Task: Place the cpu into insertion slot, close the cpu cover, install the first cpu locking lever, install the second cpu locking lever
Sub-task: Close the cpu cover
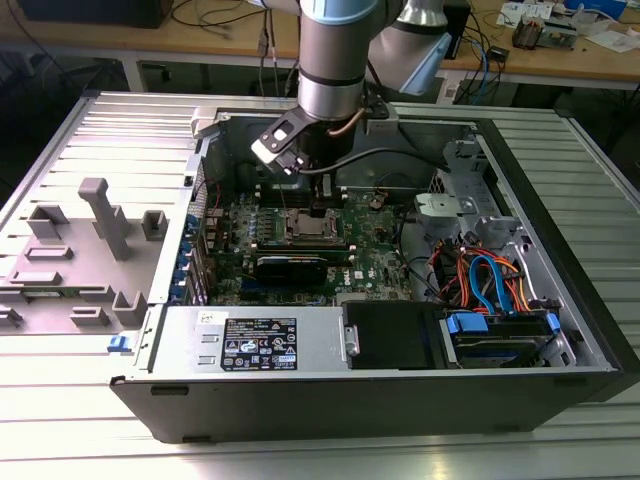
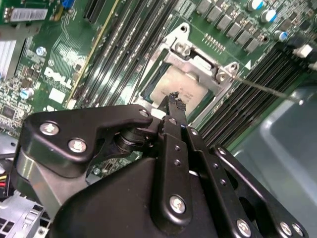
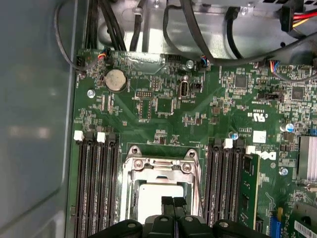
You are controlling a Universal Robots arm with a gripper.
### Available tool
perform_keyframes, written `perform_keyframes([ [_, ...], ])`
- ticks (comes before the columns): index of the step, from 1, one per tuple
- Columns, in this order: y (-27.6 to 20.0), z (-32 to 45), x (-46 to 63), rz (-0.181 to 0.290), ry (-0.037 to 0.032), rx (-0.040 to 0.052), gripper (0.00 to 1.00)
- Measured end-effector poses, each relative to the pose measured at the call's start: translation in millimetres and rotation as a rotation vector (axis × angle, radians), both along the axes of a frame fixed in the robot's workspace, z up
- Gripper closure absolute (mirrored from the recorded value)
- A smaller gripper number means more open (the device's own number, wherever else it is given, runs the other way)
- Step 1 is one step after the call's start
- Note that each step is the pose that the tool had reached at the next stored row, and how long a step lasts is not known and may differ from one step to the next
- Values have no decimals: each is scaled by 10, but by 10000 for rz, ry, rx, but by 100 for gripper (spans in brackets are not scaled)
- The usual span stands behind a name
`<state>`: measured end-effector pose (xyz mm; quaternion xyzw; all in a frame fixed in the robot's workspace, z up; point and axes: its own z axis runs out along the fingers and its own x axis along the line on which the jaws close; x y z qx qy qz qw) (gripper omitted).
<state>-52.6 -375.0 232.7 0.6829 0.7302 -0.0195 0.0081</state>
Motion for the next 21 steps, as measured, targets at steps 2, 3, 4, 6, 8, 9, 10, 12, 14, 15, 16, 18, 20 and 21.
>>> perform_keyframes([
  [2, 0, -9, -38, -2, 0, 0, 89],
  [3, 0, -9, -38, -2, 1, -1, 89],
  [4, 0, -9, -38, -1, 0, -2, 89],
  [6, 0, -11, -38, -1, 0, -1, 89],
  [8, 0, -13, -38, -1, 0, -1, 89],
  [9, 0, -13, -38, -1, 0, -1, 89],
  [10, 0, -13, -38, -1, 0, -1, 89],
  [12, 0, -14, -38, -1, 0, 0, 89],
  [14, 0, -14, -38, -1, 0, 0, 89],
  [15, 0, -14, -38, -1, 0, 0, 89],
  [16, 0, -14, -38, -1, 0, -1, 89],
  [18, 0, -15, -44, -2, -1, -2, 89],
  [20, 0, -21, -76, -1, -2, -1, 89],
  [21, -1, -27, -112, 1, 0, -3, 89],
])
